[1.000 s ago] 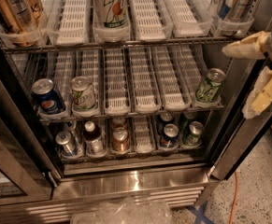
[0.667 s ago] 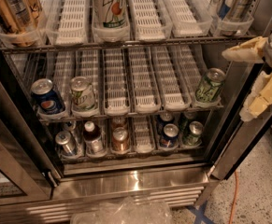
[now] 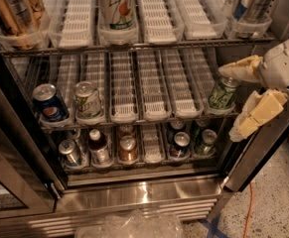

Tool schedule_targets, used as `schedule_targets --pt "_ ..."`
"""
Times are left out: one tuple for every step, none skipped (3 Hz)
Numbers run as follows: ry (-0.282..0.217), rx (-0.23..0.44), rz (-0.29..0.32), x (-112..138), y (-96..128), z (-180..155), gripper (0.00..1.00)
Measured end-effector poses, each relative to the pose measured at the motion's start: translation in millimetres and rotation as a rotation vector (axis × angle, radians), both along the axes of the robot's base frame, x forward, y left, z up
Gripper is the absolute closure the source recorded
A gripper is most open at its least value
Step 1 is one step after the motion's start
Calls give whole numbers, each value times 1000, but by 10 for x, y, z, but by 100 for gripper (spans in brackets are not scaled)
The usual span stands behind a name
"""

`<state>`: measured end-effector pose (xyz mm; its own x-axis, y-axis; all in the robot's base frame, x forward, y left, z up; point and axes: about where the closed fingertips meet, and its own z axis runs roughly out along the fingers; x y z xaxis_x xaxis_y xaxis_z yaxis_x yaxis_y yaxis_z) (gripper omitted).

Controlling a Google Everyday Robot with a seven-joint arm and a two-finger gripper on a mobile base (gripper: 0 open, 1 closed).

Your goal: Pick 7up can from top shelf of fridge

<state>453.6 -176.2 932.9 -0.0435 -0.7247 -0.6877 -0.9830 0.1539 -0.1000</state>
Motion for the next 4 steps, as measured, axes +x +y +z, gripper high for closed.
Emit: schedule_targets --pt "0 0 0 0 0 2 0" --pt "-40 79 -14 -188 117 3 0" --pt "-97 185 20 -533 348 83 0" --pt "-103 198 23 -572 358 104 0"
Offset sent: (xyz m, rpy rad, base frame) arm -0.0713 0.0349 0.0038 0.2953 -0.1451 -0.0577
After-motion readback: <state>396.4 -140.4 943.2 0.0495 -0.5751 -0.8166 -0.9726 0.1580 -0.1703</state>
